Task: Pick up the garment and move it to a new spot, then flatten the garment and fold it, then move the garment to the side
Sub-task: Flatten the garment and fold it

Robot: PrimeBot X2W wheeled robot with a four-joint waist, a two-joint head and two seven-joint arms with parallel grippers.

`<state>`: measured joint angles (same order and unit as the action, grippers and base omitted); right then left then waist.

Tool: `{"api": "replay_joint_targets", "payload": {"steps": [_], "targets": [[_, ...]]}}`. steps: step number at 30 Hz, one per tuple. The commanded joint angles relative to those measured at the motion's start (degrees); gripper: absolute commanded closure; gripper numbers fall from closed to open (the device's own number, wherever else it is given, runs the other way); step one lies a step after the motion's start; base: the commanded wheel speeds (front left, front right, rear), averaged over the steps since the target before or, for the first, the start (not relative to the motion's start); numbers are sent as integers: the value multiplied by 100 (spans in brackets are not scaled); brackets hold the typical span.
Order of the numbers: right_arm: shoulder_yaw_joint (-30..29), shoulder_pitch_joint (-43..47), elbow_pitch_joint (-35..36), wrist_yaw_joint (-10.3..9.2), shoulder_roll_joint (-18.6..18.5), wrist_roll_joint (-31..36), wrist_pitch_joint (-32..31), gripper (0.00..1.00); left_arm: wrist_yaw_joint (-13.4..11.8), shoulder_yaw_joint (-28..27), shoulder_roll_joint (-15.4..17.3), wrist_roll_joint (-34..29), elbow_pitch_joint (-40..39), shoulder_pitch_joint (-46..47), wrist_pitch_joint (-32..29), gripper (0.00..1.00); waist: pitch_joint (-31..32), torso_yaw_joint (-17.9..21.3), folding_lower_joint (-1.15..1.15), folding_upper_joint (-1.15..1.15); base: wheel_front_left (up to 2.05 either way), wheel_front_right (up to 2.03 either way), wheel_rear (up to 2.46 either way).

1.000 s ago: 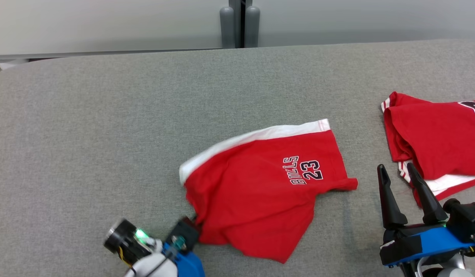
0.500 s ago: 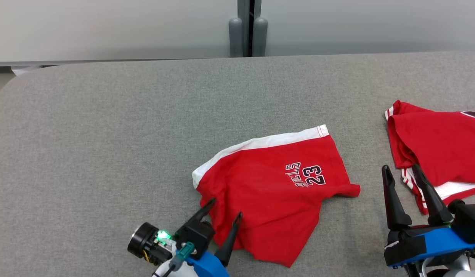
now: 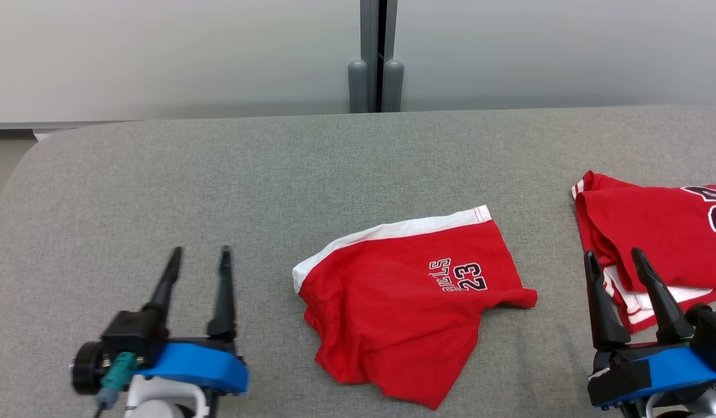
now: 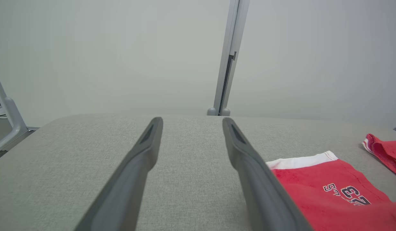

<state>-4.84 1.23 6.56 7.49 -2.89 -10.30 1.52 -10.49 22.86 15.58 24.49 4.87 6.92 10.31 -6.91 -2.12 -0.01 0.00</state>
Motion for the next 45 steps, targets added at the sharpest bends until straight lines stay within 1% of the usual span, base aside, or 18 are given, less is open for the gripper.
{"api": "replay_joint_targets", "payload": {"steps": [1,5,9,11,25,31,33,35,39,42,45], "targets": [[-24,76,47,1,-3,18,-37,0,-30,-138,60,91,-33,-73,90,0,24,3,1,0,0,0,0],[-70,126,140,1,-3,53,-90,0,-6,-453,305,247,-12,-225,184,0,70,4,1,0,0,0,0],[-68,164,202,1,-3,89,-157,0,35,-505,455,218,-64,-293,229,0,102,1,1,0,0,0,0],[-64,182,223,1,-3,96,-188,0,13,-498,516,179,-76,-304,235,0,121,6,1,0,0,0,0],[-57,251,247,1,-3,11,-295,0,-9,-396,558,196,-60,-323,139,0,217,23,1,0,0,0,0],[-67,245,267,1,-3,-27,-292,0,51,-314,591,179,-89,-160,32,0,180,21,1,0,0,0,0],[-63,240,286,1,-3,-28,-291,0,142,-242,590,213,-107,-30,-85,0,145,16,1,0,0,0,0],[-52,218,300,1,-3,-29,-293,0,291,-118,575,245,-108,166,-283,0,95,8,1,0,0,0,0],[27,127,278,1,-3,-15,-297,0,713,187,458,526,88,522,-909,0,-6,59,1,0,0,0,0],[60,86,231,1,-3,-53,-270,0,1010,381,343,800,409,710,-1354,0,-81,128,1,0,0,0,0],[89,42,184,1,-3,-70,-240,0,1235,512,229,1020,736,841,-1635,0,-169,201,1,0,0,0,0]]}}
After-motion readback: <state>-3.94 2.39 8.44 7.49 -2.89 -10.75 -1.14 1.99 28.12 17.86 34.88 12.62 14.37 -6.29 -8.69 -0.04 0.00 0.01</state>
